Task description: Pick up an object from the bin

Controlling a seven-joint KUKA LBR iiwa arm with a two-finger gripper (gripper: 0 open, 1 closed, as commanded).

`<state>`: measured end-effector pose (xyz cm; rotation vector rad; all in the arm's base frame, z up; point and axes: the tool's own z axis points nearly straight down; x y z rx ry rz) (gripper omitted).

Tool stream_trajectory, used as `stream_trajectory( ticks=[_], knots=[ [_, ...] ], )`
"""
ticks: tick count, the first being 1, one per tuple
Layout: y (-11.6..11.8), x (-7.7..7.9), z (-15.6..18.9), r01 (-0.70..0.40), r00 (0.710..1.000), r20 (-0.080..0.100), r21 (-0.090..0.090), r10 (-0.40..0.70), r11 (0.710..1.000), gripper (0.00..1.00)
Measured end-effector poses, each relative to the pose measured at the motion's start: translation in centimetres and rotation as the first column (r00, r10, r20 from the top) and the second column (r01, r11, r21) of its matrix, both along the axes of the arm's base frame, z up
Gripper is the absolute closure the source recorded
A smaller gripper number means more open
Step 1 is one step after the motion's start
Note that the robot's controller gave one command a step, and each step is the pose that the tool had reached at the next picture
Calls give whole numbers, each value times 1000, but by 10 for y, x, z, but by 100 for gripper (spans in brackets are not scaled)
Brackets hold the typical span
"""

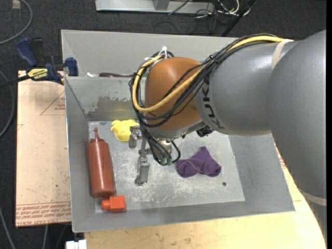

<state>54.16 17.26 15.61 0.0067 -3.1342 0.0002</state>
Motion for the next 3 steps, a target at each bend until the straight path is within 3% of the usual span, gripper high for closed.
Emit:
stream_trajectory(
  ticks=[1, 2, 3],
  knots=[
    [-1, 2, 5, 3, 1000, 7, 1, -3, 1000, 0],
    [-47, 6, 16, 7, 1000, 3, 3, -7, 1000, 0],
    [-76, 4, 48, -111, 994, 6, 0, 111, 994, 0]
  ],
)
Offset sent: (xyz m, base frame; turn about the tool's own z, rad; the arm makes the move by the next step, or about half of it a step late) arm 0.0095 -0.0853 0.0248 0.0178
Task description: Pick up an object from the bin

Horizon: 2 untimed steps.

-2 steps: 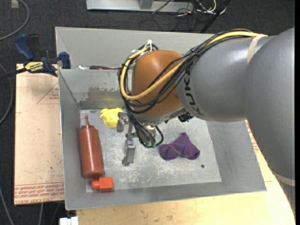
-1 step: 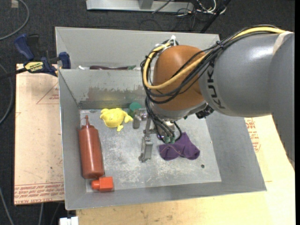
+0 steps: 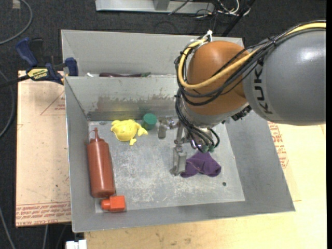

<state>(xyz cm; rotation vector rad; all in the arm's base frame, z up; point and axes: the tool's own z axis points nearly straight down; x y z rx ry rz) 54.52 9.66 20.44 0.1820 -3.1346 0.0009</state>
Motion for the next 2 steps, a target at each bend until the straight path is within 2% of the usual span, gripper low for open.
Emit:
stream_trajectory(
  ticks=[1, 2],
  knots=[
    [-13, -4, -4, -80, 997, 7, 3, 80, 997, 0],
    [-34, -17, -21, 139, 990, 0, 2, -139, 990, 0]
  ],
)
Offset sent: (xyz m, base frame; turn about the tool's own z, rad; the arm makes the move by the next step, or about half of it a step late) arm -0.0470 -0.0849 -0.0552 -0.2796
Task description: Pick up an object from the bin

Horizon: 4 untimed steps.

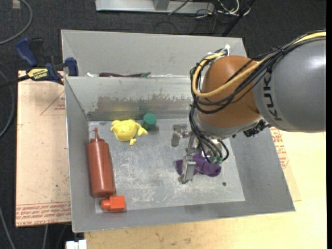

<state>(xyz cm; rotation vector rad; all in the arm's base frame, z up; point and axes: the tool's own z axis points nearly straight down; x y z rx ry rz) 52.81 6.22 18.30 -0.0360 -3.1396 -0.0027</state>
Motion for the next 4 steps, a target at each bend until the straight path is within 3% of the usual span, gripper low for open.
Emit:
stream_trajectory(
  ticks=[1, 2, 3, 4],
  knots=[
    [-5, -2, -3, 21, 1000, -2, 0, -21, 1000, 0],
    [-19, -7, -4, -68, 998, 0, 0, 68, 998, 0],
    [-55, -10, -28, -82, 997, 1, 1, 82, 997, 0],
    [-72, 17, -100, -220, 976, 2, 2, 220, 976, 100]
  ],
)
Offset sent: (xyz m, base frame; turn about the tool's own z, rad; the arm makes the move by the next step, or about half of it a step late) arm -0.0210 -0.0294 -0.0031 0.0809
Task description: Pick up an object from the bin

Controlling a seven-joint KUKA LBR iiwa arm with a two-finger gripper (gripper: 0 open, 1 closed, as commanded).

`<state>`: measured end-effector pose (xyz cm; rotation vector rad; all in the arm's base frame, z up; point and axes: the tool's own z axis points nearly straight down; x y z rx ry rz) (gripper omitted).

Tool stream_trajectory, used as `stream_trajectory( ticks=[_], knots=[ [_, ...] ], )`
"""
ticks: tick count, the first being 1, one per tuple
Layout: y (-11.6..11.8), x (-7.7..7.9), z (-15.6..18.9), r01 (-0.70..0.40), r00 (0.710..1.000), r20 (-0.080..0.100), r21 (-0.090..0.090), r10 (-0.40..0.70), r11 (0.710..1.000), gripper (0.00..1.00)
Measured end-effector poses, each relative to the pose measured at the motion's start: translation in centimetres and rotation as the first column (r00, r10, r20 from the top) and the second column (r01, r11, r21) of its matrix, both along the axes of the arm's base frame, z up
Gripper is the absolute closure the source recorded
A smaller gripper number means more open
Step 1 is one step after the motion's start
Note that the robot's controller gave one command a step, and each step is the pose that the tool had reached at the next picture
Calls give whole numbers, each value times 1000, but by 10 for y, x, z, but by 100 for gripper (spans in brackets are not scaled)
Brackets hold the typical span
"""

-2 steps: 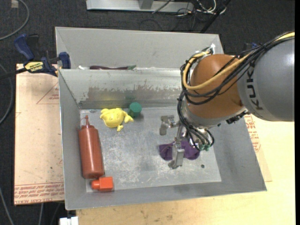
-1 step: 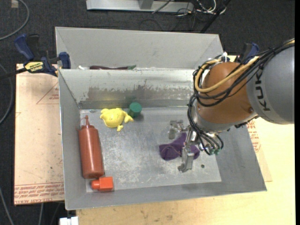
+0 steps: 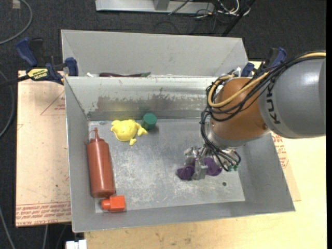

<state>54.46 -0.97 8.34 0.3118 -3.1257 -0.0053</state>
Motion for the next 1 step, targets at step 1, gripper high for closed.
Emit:
stream_trajectory(
  ticks=[1],
  knots=[
    [0, 0, 0, 0, 1000, 0, 0, 0, 1000, 100]
  ],
)
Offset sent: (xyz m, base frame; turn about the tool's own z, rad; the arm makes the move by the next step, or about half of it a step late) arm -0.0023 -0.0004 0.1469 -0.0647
